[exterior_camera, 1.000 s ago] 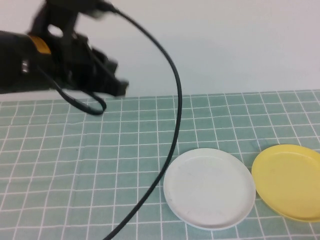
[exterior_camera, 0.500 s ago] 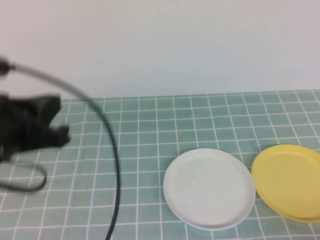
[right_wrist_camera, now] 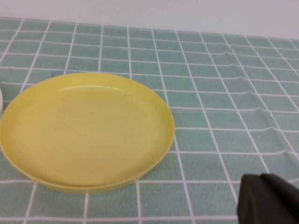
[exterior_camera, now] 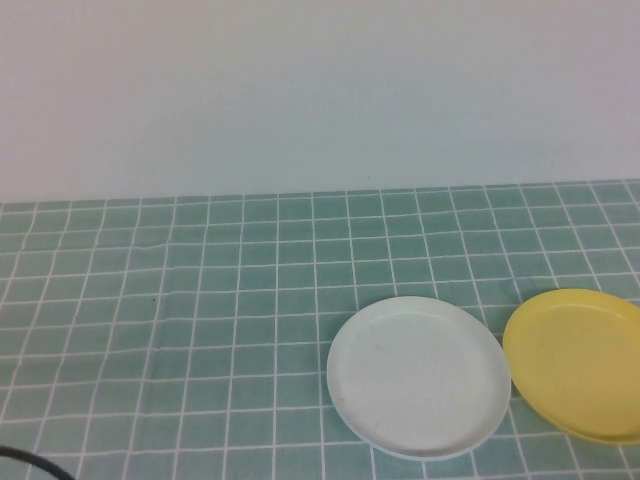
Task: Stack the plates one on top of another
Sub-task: Pick up the yellow plate
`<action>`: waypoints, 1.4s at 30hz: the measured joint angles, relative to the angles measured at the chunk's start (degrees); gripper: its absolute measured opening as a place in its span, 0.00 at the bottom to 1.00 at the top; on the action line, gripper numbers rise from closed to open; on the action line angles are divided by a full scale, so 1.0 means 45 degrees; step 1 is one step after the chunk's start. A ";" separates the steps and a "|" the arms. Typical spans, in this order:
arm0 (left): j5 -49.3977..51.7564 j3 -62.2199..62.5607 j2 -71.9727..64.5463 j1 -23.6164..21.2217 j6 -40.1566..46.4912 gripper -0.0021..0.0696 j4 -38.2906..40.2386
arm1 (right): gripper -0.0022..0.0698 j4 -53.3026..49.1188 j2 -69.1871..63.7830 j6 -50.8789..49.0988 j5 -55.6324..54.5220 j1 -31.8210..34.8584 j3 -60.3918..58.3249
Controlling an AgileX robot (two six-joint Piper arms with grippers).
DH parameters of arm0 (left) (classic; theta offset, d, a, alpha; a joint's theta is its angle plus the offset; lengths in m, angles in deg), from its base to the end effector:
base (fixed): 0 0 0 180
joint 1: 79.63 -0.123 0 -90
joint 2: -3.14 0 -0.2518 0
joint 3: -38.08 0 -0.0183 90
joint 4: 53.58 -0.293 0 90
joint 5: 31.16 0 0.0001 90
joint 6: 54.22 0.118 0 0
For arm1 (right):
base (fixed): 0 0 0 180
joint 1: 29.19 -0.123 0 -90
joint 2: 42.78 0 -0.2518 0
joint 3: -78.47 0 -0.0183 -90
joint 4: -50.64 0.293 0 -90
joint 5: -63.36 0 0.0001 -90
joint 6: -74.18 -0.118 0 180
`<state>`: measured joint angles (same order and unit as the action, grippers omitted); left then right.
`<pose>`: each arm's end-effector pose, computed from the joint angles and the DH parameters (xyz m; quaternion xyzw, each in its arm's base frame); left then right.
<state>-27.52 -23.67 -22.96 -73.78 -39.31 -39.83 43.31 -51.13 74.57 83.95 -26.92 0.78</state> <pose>0.1828 -0.0205 0.2601 0.0492 0.7139 -0.0338 0.6977 0.1546 -0.0114 0.1645 -0.0214 0.8008 -0.0676 0.5948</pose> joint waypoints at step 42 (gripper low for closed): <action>0.3449 -0.3635 0.3704 -0.0895 -0.3098 0.03 -0.4405 | 0.03 0.0000 0.0000 0.0000 0.0000 0.0000 0.0000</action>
<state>-12.00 -40.03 -6.29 -77.81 -53.25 -59.65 43.31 -51.13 74.57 83.95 -26.92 0.78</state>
